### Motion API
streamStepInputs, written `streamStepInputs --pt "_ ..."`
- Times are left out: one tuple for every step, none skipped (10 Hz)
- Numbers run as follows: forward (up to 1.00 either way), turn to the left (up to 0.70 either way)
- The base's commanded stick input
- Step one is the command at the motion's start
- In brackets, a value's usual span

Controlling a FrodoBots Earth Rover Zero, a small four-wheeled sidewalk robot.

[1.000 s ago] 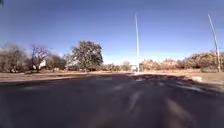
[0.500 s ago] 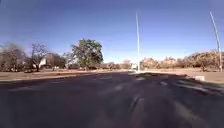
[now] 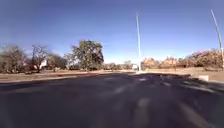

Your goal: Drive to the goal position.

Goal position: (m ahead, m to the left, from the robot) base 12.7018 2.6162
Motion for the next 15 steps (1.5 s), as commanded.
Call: streamStepInputs --pt "0.5 0.0" --pt "0.5 0.0" --pt "0.5 0.0" --pt "0.5 0.0" --pt "0.5 0.0" --pt "0.5 0.0" --pt "0.5 0.0" --pt "0.5 0.0" --pt "0.5 0.0" --pt "0.5 0.0" --pt "0.5 0.0" --pt "0.5 0.0" --pt "0.5 0.0" --pt "0.5 0.0" --pt "0.5 0.0"
